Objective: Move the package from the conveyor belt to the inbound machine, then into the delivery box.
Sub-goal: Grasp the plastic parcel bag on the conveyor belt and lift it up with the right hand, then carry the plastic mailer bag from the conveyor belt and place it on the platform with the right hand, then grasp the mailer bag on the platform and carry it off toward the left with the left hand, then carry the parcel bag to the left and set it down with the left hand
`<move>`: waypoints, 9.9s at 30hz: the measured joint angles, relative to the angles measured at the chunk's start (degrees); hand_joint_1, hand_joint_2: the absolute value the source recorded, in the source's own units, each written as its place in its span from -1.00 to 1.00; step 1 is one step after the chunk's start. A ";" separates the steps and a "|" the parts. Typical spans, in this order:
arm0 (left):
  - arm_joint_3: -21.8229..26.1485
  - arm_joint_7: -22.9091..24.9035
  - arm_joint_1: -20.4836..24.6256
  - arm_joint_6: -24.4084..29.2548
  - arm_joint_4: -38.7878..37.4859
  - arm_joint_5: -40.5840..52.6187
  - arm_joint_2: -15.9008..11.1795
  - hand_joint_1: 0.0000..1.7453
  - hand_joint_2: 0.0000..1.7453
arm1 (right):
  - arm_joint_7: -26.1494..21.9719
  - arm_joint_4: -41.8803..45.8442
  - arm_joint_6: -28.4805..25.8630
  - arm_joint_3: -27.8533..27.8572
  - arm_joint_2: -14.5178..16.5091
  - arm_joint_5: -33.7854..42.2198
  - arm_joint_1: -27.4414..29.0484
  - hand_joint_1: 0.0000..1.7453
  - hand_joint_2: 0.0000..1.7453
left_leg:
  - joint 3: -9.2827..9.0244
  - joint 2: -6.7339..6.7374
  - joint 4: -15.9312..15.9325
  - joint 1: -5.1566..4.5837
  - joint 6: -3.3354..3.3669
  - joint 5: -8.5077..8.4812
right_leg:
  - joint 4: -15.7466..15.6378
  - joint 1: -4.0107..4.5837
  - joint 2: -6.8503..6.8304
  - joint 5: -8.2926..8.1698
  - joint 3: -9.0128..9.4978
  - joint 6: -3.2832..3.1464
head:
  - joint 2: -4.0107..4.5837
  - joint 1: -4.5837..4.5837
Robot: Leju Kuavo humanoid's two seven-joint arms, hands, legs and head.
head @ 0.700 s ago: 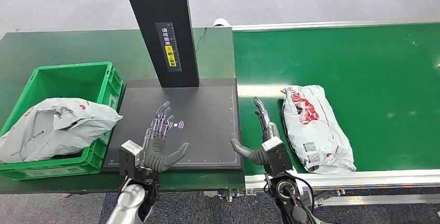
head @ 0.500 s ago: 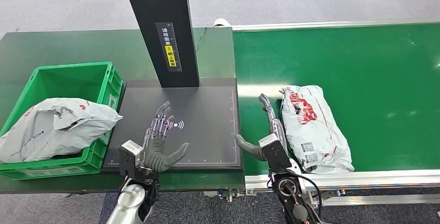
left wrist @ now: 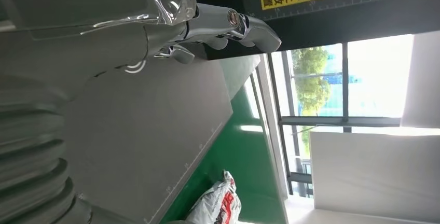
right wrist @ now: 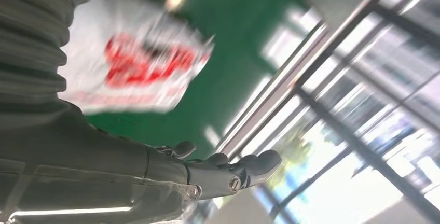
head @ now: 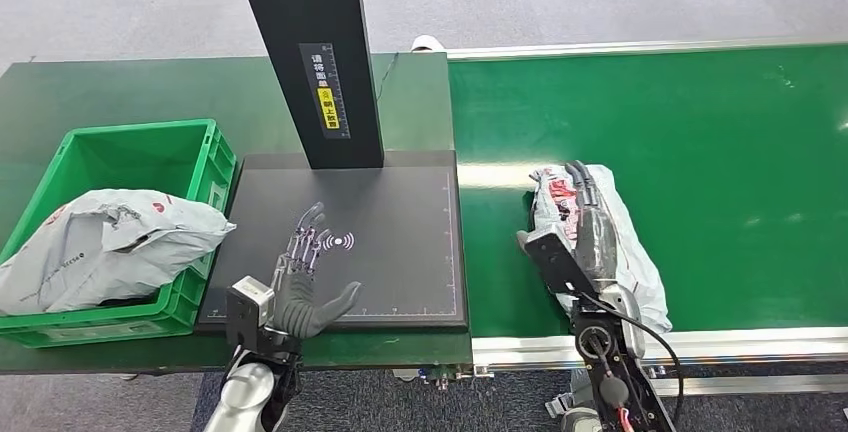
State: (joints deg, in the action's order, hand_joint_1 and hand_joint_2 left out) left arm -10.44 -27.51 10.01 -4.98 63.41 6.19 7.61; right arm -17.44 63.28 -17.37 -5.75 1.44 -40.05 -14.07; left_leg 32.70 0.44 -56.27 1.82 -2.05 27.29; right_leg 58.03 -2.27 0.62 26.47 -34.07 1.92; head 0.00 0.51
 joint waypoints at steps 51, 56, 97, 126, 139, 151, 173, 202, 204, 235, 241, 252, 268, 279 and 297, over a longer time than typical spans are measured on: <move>2.99 3.97 -5.39 0.80 7.02 2.22 0.26 -1.00 1.00 | 25.53 -9.98 25.07 -2.46 -3.46 -18.51 0.97 -1.00 1.00 | -0.02 -0.01 0.01 0.01 -0.02 0.02 | 0.00 0.01 0.00 0.01 0.02 0.00 | 0.00 0.01; 2.95 3.97 -5.41 0.80 7.02 2.22 0.35 -1.00 1.00 | 25.43 -12.17 25.07 -3.65 -3.31 -18.59 0.06 -0.78 1.00 | -0.02 0.00 0.01 0.01 -0.02 0.02 | -0.01 0.01 0.00 0.01 0.03 0.00 | 0.00 0.01; 5.03 1.41 -10.12 1.30 12.26 1.74 0.09 -1.00 1.00 | -7.02 8.45 6.15 1.29 0.97 8.35 2.25 1.00 1.00 | -0.06 0.01 0.01 0.01 -0.02 0.02 | -0.01 0.01 -0.02 0.02 0.08 0.01 | 0.00 0.01; 5.52 0.05 -7.71 0.88 9.74 1.26 -0.47 -1.00 1.00 | -8.32 -16.95 23.19 -35.59 -0.44 -11.64 -17.10 1.00 1.00 | -0.07 -0.01 0.01 0.01 -0.02 0.00 | 0.00 0.02 -0.01 0.01 0.08 0.00 | 0.00 0.02; 5.64 0.03 -8.09 1.56 9.55 0.58 -0.56 -1.00 1.00 | -10.69 -19.13 15.04 -42.80 0.63 -6.88 -19.70 -1.00 1.00 | -0.06 -0.02 0.01 0.01 -0.02 0.00 | 0.00 0.02 -0.01 0.01 0.08 0.00 | 0.00 0.02; 5.80 -0.01 -8.16 1.60 9.55 0.52 -0.57 -1.00 1.00 | -10.95 -19.80 13.66 -43.74 0.77 -5.04 -19.64 -1.00 1.00 | -0.06 -0.02 0.01 0.01 -0.02 0.00 | 0.00 0.02 -0.01 0.01 0.08 0.00 | 0.00 0.01; 3.89 -0.25 -6.28 1.74 9.50 1.65 -0.59 -1.00 1.00 | -22.25 -1.26 31.93 -21.17 1.93 30.89 -5.62 -1.00 1.00 | -0.10 0.00 0.01 0.01 -0.02 0.01 | -0.01 0.01 -0.02 0.01 0.06 0.00 | 0.00 0.01; -10.81 23.60 17.81 8.09 -20.99 49.32 0.00 -1.00 1.00 | -18.17 5.26 26.90 -6.18 6.24 28.68 -0.03 -1.00 1.00 | -0.14 -0.02 0.00 0.01 -0.01 -0.01 | 0.00 0.01 -0.02 -0.01 0.16 0.00 | 0.00 0.01; -10.85 24.26 18.86 7.05 -22.87 50.12 0.29 -0.51 1.00 | -17.97 5.44 26.90 -5.87 6.41 28.45 0.23 -1.00 1.00 | -0.21 -0.04 0.00 0.01 -0.01 0.00 | 0.00 0.01 -0.03 0.00 0.26 0.00 | 0.00 0.01; -3.06 6.71 14.30 14.75 -13.73 31.18 1.01 1.00 1.00 | -16.16 9.13 25.90 -3.67 6.64 27.21 3.91 -1.00 1.00 | -0.31 -0.02 0.00 0.00 0.00 -0.01 | 0.00 0.01 -0.03 0.00 0.32 0.00 | 0.00 0.01; -3.64 -2.89 10.46 34.65 0.47 35.48 0.16 1.00 1.00 | -16.27 9.03 25.65 -3.57 6.65 28.10 3.85 -1.00 1.00 | -0.17 -0.04 0.00 0.00 0.00 -0.01 | 0.00 0.00 -0.03 0.00 0.21 0.00 | 0.00 0.01; -5.72 -6.29 8.80 44.62 17.17 39.60 -2.24 1.00 1.00 | -16.66 7.43 25.46 -3.62 6.81 28.95 2.65 -1.00 1.00 | -0.14 -0.05 0.00 0.00 0.00 -0.02 | 0.00 0.01 -0.04 -0.01 0.20 0.00 | 0.00 0.01; -2.86 5.16 29.46 39.74 2.94 51.60 -7.00 1.00 1.00 | -17.48 6.13 24.85 -3.66 6.79 28.87 2.34 -1.00 1.00 | -0.17 -0.04 0.00 0.02 -0.01 -0.20 | 0.02 0.03 -0.04 -0.17 0.16 -0.11 | 0.00 0.02; 1.03 7.40 45.92 36.77 -25.17 51.12 -8.98 1.00 1.00 | -17.79 5.92 24.84 -3.70 6.39 28.08 3.95 -1.00 1.00 | -0.04 -0.01 -0.01 0.01 -0.01 -0.20 | 0.03 0.02 0.00 -0.17 0.01 -0.11 | 0.00 0.02; 20.15 25.04 48.05 33.78 -41.40 35.54 -16.05 1.00 1.00 | -17.13 5.94 24.59 -4.90 5.70 28.55 5.73 -1.00 1.00 | 0.00 0.24 0.01 0.02 -0.02 -0.19 | 0.06 0.05 0.13 -0.17 -0.05 -0.12 | 0.00 0.02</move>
State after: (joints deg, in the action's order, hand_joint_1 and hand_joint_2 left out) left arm 9.71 -2.48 58.06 28.80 22.01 41.73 -8.45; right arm -34.57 69.22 7.22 -10.65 7.14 -11.51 -8.34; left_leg 32.70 0.67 -56.26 1.84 -2.07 27.10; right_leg 58.09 -2.23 0.75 26.29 -34.12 1.80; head 0.00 0.53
